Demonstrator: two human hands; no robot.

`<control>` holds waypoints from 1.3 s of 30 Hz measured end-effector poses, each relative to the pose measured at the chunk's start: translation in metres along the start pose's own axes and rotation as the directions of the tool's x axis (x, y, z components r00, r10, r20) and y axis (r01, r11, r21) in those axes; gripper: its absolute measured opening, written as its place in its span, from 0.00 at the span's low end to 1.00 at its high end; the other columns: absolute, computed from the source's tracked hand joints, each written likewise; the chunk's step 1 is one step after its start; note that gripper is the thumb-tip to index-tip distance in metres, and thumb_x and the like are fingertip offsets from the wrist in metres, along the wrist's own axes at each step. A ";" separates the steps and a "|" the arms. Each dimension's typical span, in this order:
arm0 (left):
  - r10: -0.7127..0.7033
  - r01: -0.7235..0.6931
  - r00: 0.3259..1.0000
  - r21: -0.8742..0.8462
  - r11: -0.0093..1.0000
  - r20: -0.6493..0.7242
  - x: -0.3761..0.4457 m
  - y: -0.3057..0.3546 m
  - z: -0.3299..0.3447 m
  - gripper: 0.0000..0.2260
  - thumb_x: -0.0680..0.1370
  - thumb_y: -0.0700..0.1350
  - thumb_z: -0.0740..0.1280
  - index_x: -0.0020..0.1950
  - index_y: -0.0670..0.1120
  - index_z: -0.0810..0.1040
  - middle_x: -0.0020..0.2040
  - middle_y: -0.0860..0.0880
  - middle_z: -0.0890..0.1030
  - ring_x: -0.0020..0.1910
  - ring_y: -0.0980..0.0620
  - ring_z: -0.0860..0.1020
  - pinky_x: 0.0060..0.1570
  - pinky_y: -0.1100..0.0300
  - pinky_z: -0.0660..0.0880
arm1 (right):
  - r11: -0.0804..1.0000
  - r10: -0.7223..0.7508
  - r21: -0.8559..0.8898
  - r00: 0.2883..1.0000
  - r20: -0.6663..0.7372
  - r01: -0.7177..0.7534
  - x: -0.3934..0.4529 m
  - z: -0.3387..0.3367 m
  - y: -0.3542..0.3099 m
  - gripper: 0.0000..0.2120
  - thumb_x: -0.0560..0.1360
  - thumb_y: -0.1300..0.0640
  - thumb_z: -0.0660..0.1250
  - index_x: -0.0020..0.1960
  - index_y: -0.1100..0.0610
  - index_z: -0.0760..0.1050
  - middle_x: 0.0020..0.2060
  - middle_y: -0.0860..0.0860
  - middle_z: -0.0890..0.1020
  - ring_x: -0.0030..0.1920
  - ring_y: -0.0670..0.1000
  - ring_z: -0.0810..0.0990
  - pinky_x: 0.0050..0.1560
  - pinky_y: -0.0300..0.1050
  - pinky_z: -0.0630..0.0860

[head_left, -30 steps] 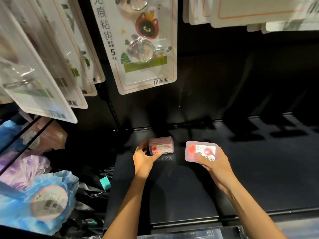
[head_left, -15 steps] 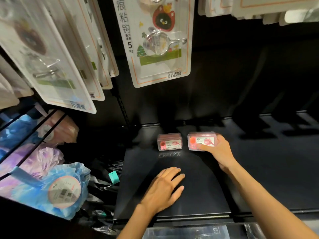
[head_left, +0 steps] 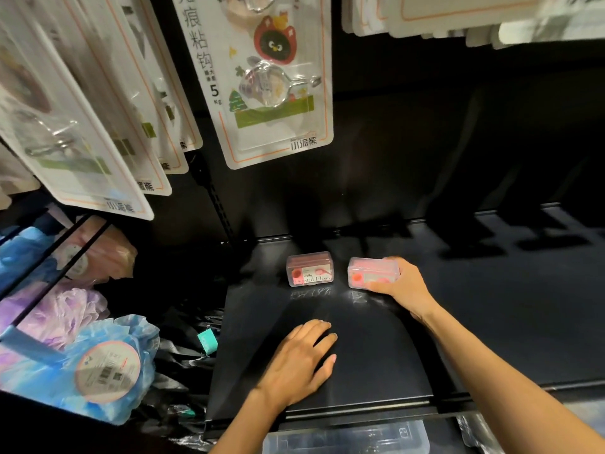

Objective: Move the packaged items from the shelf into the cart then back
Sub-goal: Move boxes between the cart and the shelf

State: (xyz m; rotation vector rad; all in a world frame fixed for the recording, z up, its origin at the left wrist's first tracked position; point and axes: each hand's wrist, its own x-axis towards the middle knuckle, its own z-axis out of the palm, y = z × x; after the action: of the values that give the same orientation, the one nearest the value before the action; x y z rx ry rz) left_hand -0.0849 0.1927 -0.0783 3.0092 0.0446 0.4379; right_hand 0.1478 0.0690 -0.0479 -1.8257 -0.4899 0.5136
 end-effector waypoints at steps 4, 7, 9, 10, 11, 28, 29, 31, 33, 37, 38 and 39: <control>-0.009 0.009 1.000 -0.016 1.000 0.017 -0.001 -0.001 0.001 0.17 0.78 0.54 0.59 0.62 0.48 0.78 0.62 0.50 0.78 0.63 0.52 0.76 0.64 0.60 0.65 | 0.997 -0.044 -0.067 0.999 -0.013 0.043 -0.002 -0.003 0.002 0.31 0.62 0.56 0.81 0.60 0.53 0.70 0.52 0.48 0.78 0.50 0.47 0.79 0.43 0.33 0.72; -0.014 0.014 1.000 -0.012 1.000 0.018 -0.001 0.000 0.001 0.17 0.78 0.54 0.59 0.61 0.49 0.79 0.62 0.51 0.78 0.62 0.53 0.76 0.64 0.62 0.65 | 0.994 -0.086 -0.079 0.995 -0.060 0.081 -0.009 -0.008 0.009 0.32 0.62 0.59 0.81 0.61 0.54 0.69 0.52 0.47 0.77 0.51 0.48 0.77 0.47 0.34 0.72; -0.023 0.024 1.000 -0.022 0.999 0.021 -0.001 0.001 0.000 0.17 0.78 0.54 0.59 0.61 0.50 0.79 0.61 0.52 0.79 0.62 0.54 0.76 0.63 0.63 0.65 | 0.988 -0.111 -0.118 0.987 -0.113 0.098 -0.012 -0.011 0.016 0.27 0.63 0.60 0.80 0.57 0.54 0.70 0.51 0.49 0.78 0.50 0.48 0.77 0.50 0.38 0.73; -0.028 0.028 0.999 -0.027 0.999 0.022 -0.001 0.001 0.000 0.17 0.77 0.54 0.59 0.60 0.50 0.79 0.61 0.52 0.79 0.62 0.54 0.76 0.63 0.63 0.66 | 0.987 -0.116 -0.130 0.985 -0.131 0.099 -0.013 -0.012 0.017 0.24 0.64 0.60 0.79 0.55 0.54 0.71 0.50 0.49 0.79 0.48 0.48 0.77 0.49 0.37 0.73; -0.028 0.028 0.999 -0.030 0.999 0.020 0.000 0.000 0.000 0.17 0.77 0.54 0.59 0.60 0.50 0.79 0.61 0.52 0.79 0.62 0.54 0.76 0.63 0.63 0.66 | 0.986 -0.118 -0.135 0.983 -0.138 0.100 -0.012 -0.013 0.018 0.21 0.65 0.60 0.79 0.53 0.54 0.72 0.48 0.48 0.80 0.46 0.47 0.77 0.47 0.33 0.72; -0.042 0.042 0.999 -0.087 0.995 0.001 -0.001 0.001 0.001 0.16 0.77 0.53 0.61 0.60 0.50 0.79 0.61 0.52 0.78 0.62 0.55 0.75 0.64 0.64 0.66 | 0.965 -0.226 -0.161 0.967 -0.120 0.206 0.016 0.009 0.014 0.19 0.69 0.60 0.76 0.58 0.56 0.76 0.49 0.48 0.82 0.48 0.46 0.79 0.47 0.29 0.71; -0.042 0.042 0.999 -0.089 0.995 0.000 -0.001 0.001 0.001 0.16 0.77 0.53 0.61 0.60 0.50 0.79 0.61 0.52 0.78 0.62 0.54 0.75 0.64 0.64 0.66 | 0.965 -0.226 -0.165 0.967 -0.117 0.206 0.016 0.009 0.015 0.20 0.69 0.60 0.76 0.59 0.56 0.76 0.50 0.48 0.82 0.49 0.46 0.79 0.48 0.29 0.71; -0.046 0.046 0.999 -0.094 0.995 -0.008 -0.001 0.001 0.001 0.16 0.77 0.53 0.61 0.60 0.50 0.79 0.61 0.52 0.79 0.62 0.54 0.75 0.63 0.63 0.67 | 0.964 -0.222 -0.172 0.968 -0.113 0.201 0.016 0.009 0.015 0.20 0.70 0.61 0.75 0.61 0.57 0.76 0.51 0.49 0.82 0.50 0.47 0.79 0.50 0.30 0.71; -0.049 0.047 0.999 -0.107 0.993 -0.016 -0.001 0.001 0.000 0.16 0.77 0.53 0.60 0.60 0.50 0.79 0.61 0.52 0.79 0.62 0.54 0.75 0.62 0.62 0.69 | 0.964 -0.217 -0.178 0.970 -0.112 0.196 0.016 0.010 0.016 0.21 0.70 0.61 0.75 0.62 0.57 0.76 0.52 0.50 0.82 0.51 0.48 0.79 0.52 0.34 0.73; -0.051 0.050 0.999 -0.109 0.993 -0.006 -0.001 0.002 -0.002 0.16 0.77 0.53 0.60 0.59 0.50 0.80 0.61 0.52 0.79 0.61 0.55 0.75 0.62 0.63 0.68 | 0.966 -0.199 -0.192 0.973 -0.118 0.174 0.014 0.010 0.016 0.23 0.70 0.60 0.75 0.63 0.59 0.75 0.54 0.51 0.81 0.53 0.48 0.79 0.48 0.24 0.69; -0.049 0.048 0.999 -0.107 0.993 -0.003 -0.001 0.002 -0.003 0.16 0.77 0.53 0.60 0.59 0.50 0.80 0.61 0.52 0.79 0.61 0.55 0.75 0.62 0.63 0.68 | 0.969 -0.188 -0.188 0.974 -0.123 0.163 0.012 0.009 0.016 0.24 0.70 0.60 0.75 0.64 0.60 0.75 0.55 0.51 0.81 0.53 0.48 0.79 0.48 0.23 0.69; -0.050 0.050 0.999 -0.111 0.993 0.007 -0.001 0.001 -0.003 0.16 0.77 0.53 0.60 0.60 0.50 0.79 0.61 0.52 0.79 0.61 0.55 0.75 0.62 0.64 0.67 | 0.972 -0.173 -0.180 0.976 -0.129 0.149 0.010 0.008 0.016 0.25 0.69 0.59 0.76 0.64 0.60 0.74 0.55 0.51 0.80 0.53 0.48 0.78 0.49 0.24 0.70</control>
State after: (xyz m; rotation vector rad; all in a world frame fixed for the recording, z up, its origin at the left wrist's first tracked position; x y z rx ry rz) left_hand -0.0867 0.1918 -0.0752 2.8929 0.0922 0.4145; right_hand 0.1526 0.0760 -0.0663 -1.9486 -0.5921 0.2324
